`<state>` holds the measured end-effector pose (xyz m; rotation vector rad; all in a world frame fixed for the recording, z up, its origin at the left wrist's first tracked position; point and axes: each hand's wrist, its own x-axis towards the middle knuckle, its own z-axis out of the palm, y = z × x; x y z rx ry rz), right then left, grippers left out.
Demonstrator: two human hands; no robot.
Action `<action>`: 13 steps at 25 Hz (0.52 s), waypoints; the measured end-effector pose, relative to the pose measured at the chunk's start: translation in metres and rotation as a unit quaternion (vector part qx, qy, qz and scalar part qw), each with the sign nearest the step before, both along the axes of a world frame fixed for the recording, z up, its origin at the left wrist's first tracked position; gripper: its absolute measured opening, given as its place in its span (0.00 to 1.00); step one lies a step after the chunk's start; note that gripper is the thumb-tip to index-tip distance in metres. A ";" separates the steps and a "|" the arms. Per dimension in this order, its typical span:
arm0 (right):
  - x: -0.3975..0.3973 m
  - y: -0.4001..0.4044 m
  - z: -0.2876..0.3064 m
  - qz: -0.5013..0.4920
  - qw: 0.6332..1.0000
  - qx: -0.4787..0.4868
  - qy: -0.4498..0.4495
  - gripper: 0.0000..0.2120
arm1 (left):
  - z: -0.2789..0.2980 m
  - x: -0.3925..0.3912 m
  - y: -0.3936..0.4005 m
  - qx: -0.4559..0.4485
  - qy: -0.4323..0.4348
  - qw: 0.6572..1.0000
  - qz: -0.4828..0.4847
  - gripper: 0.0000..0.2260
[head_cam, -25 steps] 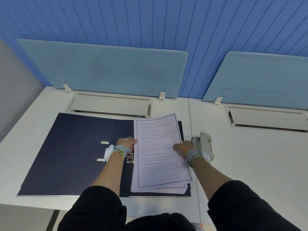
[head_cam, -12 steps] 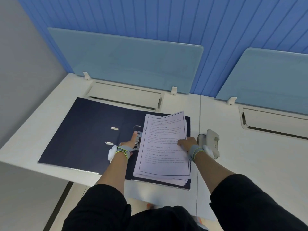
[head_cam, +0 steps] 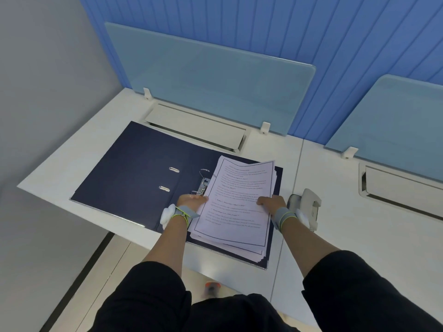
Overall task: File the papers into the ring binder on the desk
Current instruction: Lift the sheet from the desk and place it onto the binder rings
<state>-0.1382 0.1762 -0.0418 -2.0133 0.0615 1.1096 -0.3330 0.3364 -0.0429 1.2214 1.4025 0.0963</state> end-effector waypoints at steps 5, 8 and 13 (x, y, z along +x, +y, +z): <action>0.001 -0.005 -0.008 -0.016 0.998 0.035 0.046 0.47 | -0.005 -0.007 0.005 -0.061 -0.042 0.996 0.056 0.17; 0.003 -0.006 -0.015 -0.014 0.998 0.028 0.053 0.42 | -0.003 -0.006 0.003 -0.071 -0.050 0.994 0.068 0.16; -0.003 -0.002 0.001 -0.003 0.999 -0.002 0.043 0.39 | -0.003 -0.003 0.007 -0.033 -0.024 0.999 0.033 0.10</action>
